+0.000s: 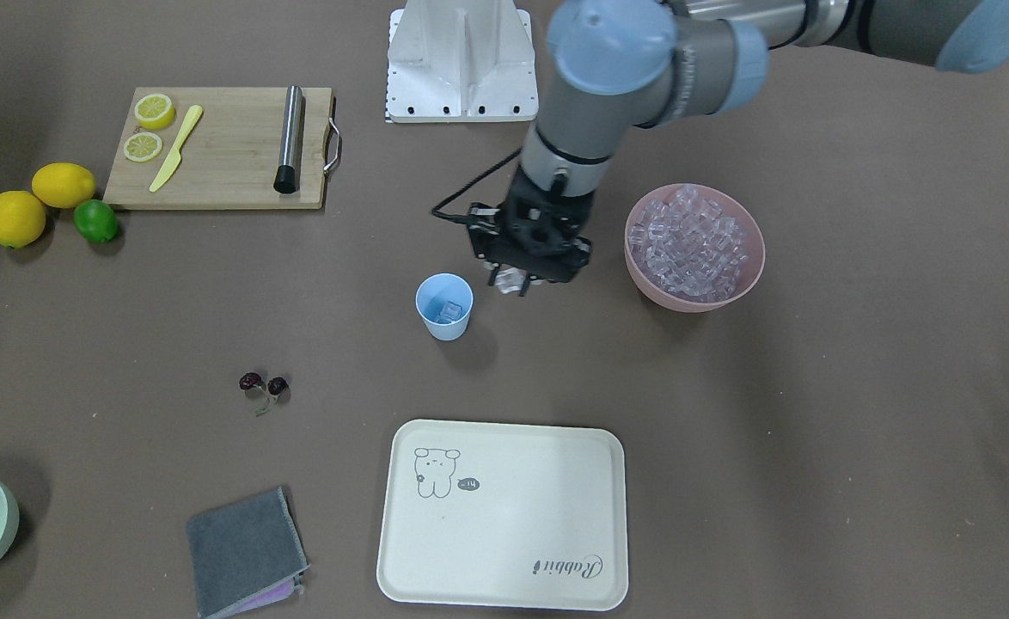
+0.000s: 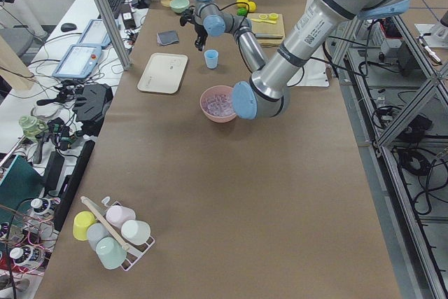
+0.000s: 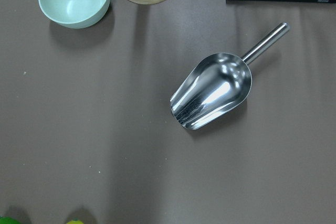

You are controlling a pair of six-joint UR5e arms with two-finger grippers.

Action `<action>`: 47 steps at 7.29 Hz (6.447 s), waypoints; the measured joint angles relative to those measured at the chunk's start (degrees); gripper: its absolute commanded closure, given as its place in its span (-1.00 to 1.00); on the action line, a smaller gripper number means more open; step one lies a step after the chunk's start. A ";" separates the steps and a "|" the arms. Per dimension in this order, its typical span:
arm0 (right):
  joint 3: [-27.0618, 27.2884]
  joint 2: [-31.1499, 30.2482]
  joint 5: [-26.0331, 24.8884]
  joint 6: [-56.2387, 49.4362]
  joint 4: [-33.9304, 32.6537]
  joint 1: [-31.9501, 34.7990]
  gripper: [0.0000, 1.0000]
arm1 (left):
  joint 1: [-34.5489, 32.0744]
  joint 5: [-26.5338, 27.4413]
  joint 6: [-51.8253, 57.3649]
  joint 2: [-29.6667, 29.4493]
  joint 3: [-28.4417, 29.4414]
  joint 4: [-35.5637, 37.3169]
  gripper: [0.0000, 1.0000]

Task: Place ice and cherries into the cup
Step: 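Carry the ice cube with the left gripper over the cup, then release the cube into the cup and withdraw the left arm, then move the right gripper over the dark cherries, then lower the right gripper and grasp the cherries by the stems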

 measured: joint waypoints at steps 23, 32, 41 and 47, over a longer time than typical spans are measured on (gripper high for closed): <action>-2.50 13.36 2.06 12.87 0.62 -18.80 -0.98 | -44.40 -23.29 48.91 44.45 -7.54 -2.41 -0.97; -14.59 35.08 -19.27 45.68 16.93 -47.93 -0.90 | -46.50 -26.50 47.69 41.51 -5.37 -1.95 -0.97; -21.36 37.87 -28.24 45.71 20.69 -55.98 -0.69 | -46.66 -26.63 47.74 42.12 -5.61 -2.30 -0.97; -22.92 38.29 -28.69 45.78 21.22 -56.40 -0.17 | -46.65 -26.84 47.83 42.22 -5.53 -2.38 -0.96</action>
